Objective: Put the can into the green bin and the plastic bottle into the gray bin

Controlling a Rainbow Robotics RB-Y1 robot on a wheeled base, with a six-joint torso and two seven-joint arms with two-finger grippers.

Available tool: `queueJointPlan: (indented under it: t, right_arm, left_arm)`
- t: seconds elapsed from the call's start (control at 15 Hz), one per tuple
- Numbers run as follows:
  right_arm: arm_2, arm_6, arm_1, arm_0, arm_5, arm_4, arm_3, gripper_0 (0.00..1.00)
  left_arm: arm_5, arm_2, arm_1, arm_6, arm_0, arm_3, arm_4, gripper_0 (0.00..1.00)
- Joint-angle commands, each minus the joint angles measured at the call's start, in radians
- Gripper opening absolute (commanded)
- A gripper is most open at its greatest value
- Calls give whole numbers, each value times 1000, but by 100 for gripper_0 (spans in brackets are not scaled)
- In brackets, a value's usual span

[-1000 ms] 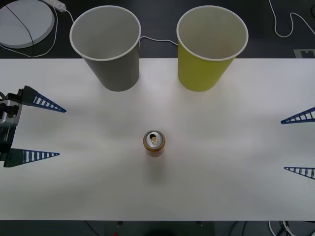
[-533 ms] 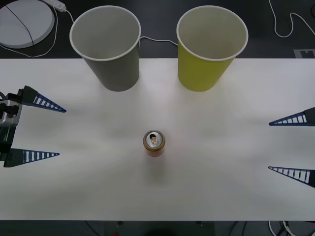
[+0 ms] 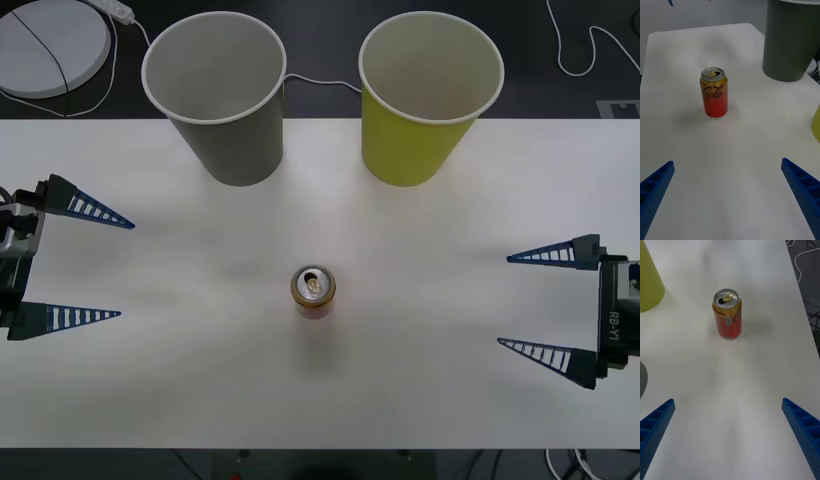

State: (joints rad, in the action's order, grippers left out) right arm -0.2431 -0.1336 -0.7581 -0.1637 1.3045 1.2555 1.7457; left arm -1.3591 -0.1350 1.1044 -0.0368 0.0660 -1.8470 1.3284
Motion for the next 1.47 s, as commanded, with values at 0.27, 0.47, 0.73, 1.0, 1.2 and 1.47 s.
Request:
queueJointPlan:
  t: [0.27,0.47,0.73,1.0,1.2,1.47]
  right_arm:
    - [90,-54,123,81,-5,2,-160,100]
    - [150,-90,181,110,-53,2,-213,100]
    - [268,-130,221,168,-163,2,-264,100]
    - [363,-158,227,179,-261,2,-265,100]
    - [416,-178,244,199,-287,2,-287,100]
    - [447,-222,306,271,-287,2,-400,100]
  left_arm:
    - [0,0,0,0,0,0,0,100]
    - [0,0,0,0,0,0,0,100]
    - [0,0,0,0,0,0,0,100]
    - [0,0,0,0,0,0,0,100]
    - [0,0,0,0,0,0,0,100]
    - [0,0,0,0,0,0,0,100]
